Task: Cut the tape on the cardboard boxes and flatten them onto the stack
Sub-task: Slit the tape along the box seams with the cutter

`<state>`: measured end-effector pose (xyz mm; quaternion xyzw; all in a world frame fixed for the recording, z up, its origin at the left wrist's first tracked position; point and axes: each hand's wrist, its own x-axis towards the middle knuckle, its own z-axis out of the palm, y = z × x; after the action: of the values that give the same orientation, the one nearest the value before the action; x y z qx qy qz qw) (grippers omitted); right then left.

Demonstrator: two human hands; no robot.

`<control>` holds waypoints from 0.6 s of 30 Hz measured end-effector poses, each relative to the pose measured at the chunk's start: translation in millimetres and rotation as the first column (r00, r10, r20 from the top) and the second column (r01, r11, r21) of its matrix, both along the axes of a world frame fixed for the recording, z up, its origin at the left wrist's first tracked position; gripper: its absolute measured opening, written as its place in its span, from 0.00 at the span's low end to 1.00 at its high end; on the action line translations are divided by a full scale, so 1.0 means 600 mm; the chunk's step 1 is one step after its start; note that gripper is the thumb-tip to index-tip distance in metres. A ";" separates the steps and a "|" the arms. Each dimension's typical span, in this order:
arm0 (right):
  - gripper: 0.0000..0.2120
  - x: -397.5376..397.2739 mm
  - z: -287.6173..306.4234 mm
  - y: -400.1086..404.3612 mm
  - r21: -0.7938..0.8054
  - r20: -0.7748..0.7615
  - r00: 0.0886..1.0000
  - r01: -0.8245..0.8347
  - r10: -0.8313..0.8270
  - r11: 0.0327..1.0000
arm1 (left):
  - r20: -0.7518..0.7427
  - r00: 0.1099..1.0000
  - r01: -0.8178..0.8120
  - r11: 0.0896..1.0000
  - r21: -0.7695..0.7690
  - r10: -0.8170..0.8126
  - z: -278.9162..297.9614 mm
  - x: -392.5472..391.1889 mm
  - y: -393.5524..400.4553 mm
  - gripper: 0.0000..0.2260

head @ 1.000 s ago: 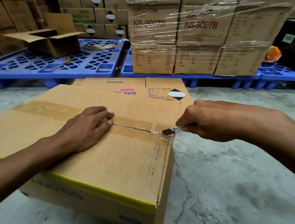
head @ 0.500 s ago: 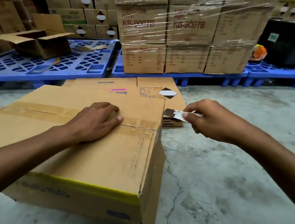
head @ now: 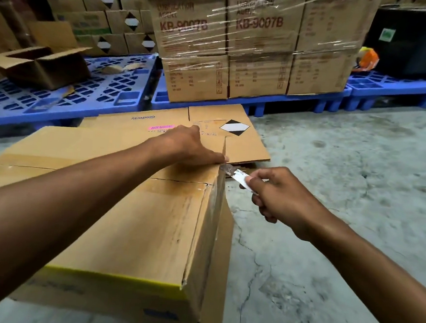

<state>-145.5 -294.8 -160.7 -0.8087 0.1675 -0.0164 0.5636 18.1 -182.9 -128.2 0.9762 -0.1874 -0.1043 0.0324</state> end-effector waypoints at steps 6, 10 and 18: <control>0.12 -0.005 -0.010 0.003 0.117 0.033 0.999 -0.015 0.012 0.993 | 0.083 0.993 0.076 0.996 0.036 -0.079 -0.003 0.013 -0.004 0.38; 0.13 -0.005 -0.021 0.000 0.151 0.038 0.999 -0.026 0.021 0.988 | 0.126 0.987 0.100 0.995 0.024 -0.102 -0.005 0.018 -0.002 0.36; 0.13 -0.015 -0.034 -0.006 0.180 0.061 0.991 -0.129 0.120 0.975 | 0.165 0.979 0.123 0.992 -0.002 -0.121 -0.010 0.020 0.002 0.36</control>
<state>-154.6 -298.6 -181.3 -0.7615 0.1034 0.0144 0.6397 30.4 -181.8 -133.9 0.9679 -0.2498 -0.0241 0.0165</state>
